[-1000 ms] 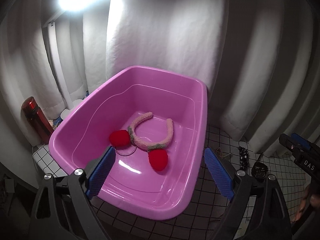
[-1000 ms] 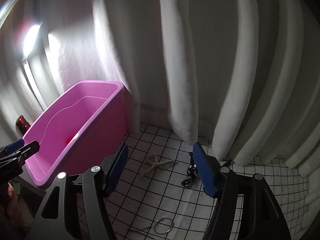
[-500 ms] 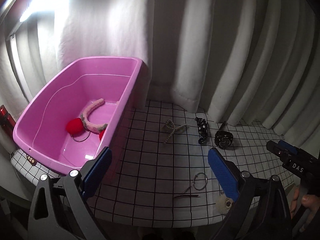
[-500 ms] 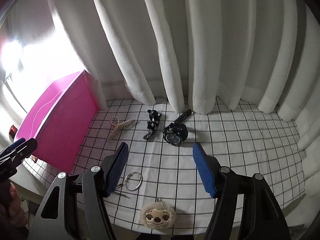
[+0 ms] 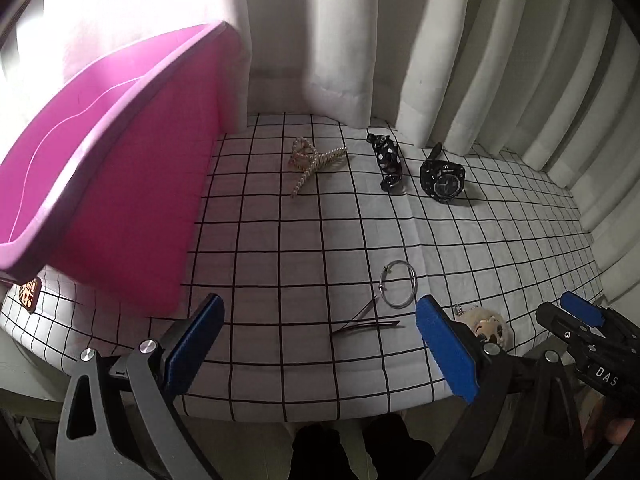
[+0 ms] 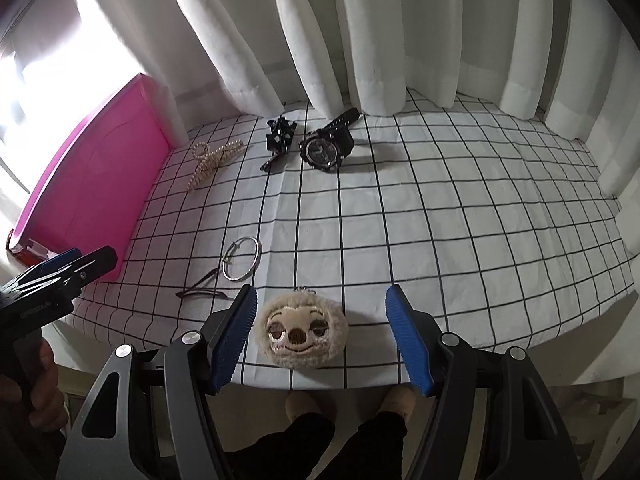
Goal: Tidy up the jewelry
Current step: 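Reach the right gripper to the plush sloth keychain and grasp it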
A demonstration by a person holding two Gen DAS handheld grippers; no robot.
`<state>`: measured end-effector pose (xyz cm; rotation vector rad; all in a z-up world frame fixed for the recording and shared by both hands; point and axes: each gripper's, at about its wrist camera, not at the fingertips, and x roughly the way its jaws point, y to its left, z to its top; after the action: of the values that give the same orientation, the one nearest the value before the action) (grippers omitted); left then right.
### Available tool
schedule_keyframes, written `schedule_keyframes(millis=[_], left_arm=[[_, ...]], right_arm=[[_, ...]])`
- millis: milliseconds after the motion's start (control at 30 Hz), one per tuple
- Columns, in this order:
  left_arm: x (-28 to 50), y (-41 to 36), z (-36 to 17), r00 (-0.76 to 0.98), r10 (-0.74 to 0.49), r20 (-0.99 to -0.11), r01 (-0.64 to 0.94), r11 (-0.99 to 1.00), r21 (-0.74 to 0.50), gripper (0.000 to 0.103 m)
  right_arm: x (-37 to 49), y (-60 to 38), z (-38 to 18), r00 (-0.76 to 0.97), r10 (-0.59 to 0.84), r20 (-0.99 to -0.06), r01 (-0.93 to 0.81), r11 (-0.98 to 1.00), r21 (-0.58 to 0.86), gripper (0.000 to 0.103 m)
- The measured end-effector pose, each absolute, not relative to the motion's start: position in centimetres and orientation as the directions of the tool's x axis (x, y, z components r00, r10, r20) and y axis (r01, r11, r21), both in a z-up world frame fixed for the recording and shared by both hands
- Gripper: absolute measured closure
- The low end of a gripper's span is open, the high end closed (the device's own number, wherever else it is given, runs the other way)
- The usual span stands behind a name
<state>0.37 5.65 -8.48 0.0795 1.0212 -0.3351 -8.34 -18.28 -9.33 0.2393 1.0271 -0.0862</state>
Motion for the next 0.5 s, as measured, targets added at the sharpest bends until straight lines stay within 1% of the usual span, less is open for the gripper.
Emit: schedule_keyframes(millis=[167,500], left_arm=[[1.0,5.2,-11.0,0.450,-0.225,-0.864,0.345,0.936,-0.064,0.008],[1.6,3.7,-15.3,0.373,-0.244,-0.895,0.399,0.913,-0.083,0.008]], right_arm=[[-8.9,-17.7,-11.8,0.490,0.061,-0.869,0.204,0.962,0.182,0.039],[-9.2,-16.7,-14.4,0.457,0.067,-0.887,0.226,0.956,0.188,0.039]])
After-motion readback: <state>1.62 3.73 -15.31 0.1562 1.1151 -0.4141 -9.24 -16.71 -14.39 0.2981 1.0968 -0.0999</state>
